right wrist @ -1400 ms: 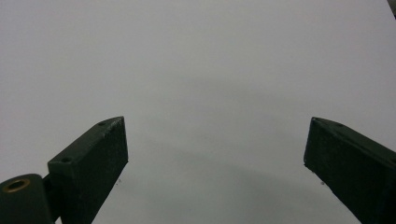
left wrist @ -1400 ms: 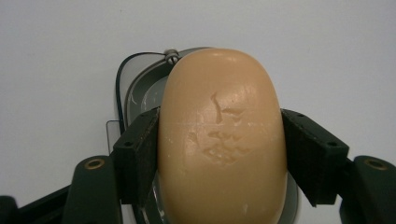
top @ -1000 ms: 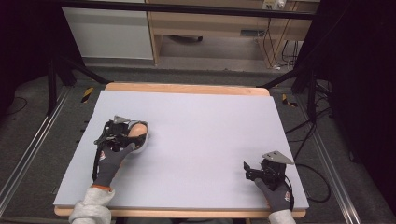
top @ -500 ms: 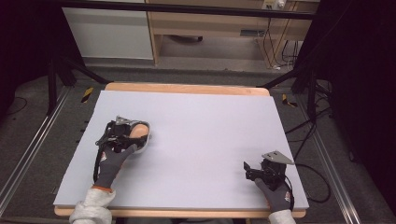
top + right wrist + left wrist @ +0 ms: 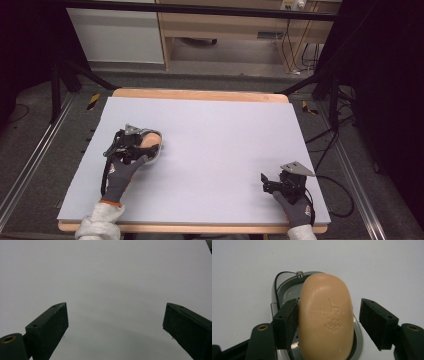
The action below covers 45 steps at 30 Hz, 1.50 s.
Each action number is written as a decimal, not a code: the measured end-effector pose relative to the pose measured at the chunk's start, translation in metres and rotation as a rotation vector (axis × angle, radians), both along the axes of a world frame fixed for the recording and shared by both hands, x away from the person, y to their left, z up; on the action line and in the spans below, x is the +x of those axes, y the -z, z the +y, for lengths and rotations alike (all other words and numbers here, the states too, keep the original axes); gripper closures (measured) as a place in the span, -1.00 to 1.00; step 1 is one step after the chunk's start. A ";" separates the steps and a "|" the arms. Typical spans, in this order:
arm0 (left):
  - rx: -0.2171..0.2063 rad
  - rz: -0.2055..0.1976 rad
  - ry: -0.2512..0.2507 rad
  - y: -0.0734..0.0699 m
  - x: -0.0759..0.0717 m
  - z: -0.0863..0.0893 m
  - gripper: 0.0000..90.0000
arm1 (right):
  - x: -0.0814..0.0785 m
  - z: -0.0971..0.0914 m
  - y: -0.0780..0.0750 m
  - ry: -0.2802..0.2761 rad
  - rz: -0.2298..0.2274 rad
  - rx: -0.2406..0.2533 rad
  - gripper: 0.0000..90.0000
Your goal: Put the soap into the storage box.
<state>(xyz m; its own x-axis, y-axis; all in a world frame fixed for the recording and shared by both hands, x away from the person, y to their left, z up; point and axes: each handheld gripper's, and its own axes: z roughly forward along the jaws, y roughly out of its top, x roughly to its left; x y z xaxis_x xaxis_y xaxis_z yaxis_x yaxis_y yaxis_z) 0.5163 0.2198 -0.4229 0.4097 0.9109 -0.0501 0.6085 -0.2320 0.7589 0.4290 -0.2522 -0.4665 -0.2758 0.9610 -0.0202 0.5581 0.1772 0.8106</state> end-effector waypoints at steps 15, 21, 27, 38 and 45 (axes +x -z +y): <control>0.005 -0.037 0.035 -0.008 -0.006 -0.009 -0.29 | 0.000 0.000 0.000 -0.001 0.000 0.002 -0.86; -0.010 -0.042 0.035 -0.009 -0.008 -0.008 -0.28 | 0.000 0.000 0.000 0.001 -0.001 0.000 -0.86; -0.036 -0.057 0.073 -0.013 -0.018 -0.010 -0.28 | 0.000 -0.001 0.000 0.003 -0.001 -0.002 -0.86; -0.032 -0.068 0.138 0.002 -0.051 -0.003 -0.28 | -0.001 -0.002 0.000 0.009 0.002 0.005 -0.86; -0.024 -0.049 0.141 0.013 -0.065 0.008 -0.29 | -0.001 -0.004 0.000 0.019 0.002 0.006 -0.86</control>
